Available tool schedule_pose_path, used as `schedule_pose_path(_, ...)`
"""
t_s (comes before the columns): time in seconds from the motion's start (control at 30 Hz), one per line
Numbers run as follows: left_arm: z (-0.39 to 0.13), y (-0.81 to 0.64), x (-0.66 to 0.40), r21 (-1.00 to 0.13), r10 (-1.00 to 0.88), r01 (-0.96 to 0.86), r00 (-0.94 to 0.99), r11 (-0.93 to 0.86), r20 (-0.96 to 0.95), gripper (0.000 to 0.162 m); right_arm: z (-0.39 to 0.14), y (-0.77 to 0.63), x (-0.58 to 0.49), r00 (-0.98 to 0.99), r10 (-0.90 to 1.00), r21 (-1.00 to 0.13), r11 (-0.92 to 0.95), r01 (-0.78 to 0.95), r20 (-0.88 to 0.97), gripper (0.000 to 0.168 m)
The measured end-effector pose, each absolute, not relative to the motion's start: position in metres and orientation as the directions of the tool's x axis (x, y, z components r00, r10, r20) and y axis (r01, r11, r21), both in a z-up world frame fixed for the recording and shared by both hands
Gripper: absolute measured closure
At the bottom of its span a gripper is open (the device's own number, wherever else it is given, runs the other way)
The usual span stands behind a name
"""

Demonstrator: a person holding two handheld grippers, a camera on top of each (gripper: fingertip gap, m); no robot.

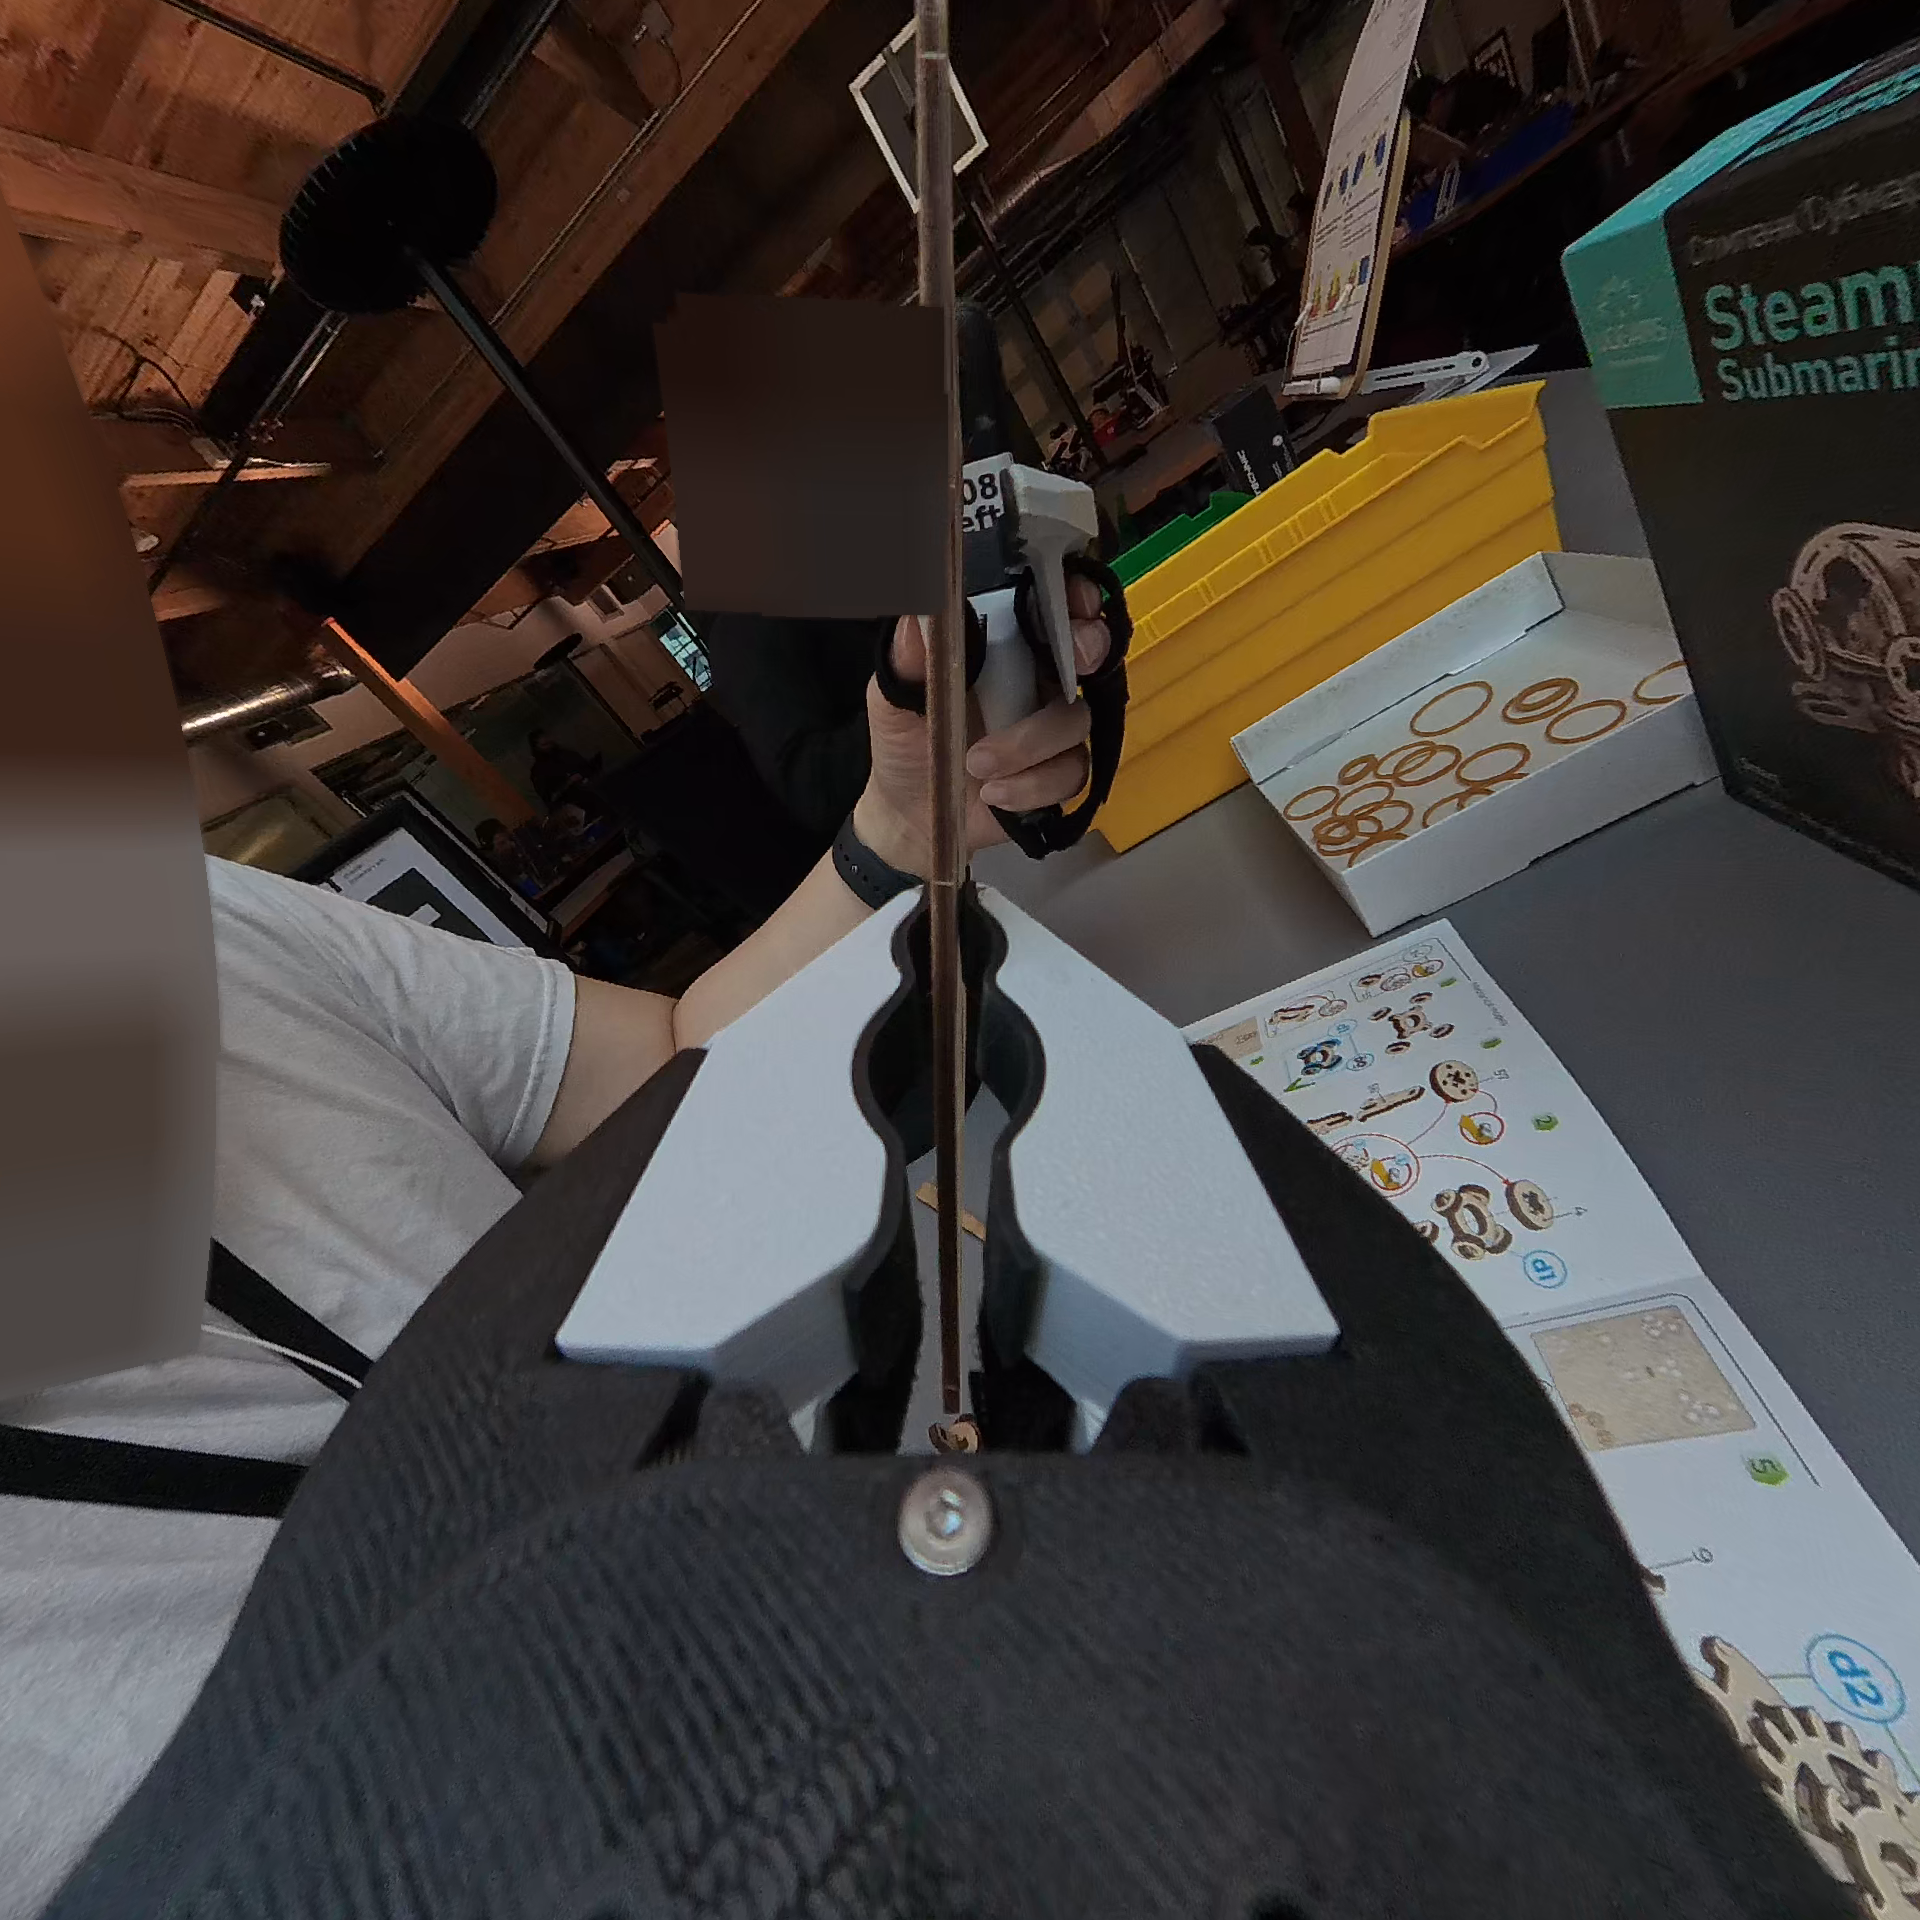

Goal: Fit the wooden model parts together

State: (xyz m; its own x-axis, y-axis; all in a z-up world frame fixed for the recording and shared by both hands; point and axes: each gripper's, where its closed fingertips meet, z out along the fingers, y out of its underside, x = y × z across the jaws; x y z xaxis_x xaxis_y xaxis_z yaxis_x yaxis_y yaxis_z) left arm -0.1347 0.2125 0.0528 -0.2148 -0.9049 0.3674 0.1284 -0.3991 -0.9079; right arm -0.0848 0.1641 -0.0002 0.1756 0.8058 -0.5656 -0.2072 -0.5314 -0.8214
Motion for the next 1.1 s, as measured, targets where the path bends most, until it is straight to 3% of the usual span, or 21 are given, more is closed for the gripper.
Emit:
schedule_pose_path(0.13,0.051,0.209,-0.131,-0.908,-0.899,0.113,-0.232,-0.403,0.371,0.150,-0.003,0.163,-0.089,0.170,0.806,-0.821,-0.536,-0.196,-0.567,0.167)
schedule_pose_path(0.23,0.053,0.206,-0.132,-0.907,-0.894,0.110,-0.252,-0.406,0.370,0.160,-0.004,0.162,-0.090,0.166,0.804,-0.818,-0.541,-0.193,-0.571,0.167)
schedule_pose_path(0.53,0.048,0.205,-0.130,-0.894,-0.873,0.078,-0.268,-0.442,0.408,0.161,-0.011,0.163,-0.088,0.166,0.800,-0.816,-0.552,-0.172,-0.576,0.167)
schedule_pose_path(0.73,0.039,0.196,-0.125,-0.886,-0.844,-0.017,-0.293,-0.464,0.448,0.162,-0.001,0.159,-0.074,0.147,0.800,-0.813,-0.564,-0.144,-0.581,0.151)
schedule_pose_path(0.97,0.028,0.187,-0.109,-0.893,-0.857,-0.105,-0.252,-0.438,0.450,0.162,0.017,0.176,-0.039,0.399,0.823,-0.912,-0.393,-0.116,-0.405,0.131)
schedule_pose_path(1.1,0.028,0.185,-0.105,-0.888,-0.852,-0.107,-0.249,-0.448,0.460,0.162,0.018,0.173,-0.042,0.446,0.837,-0.941,-0.336,-0.036,-0.316,0.131)
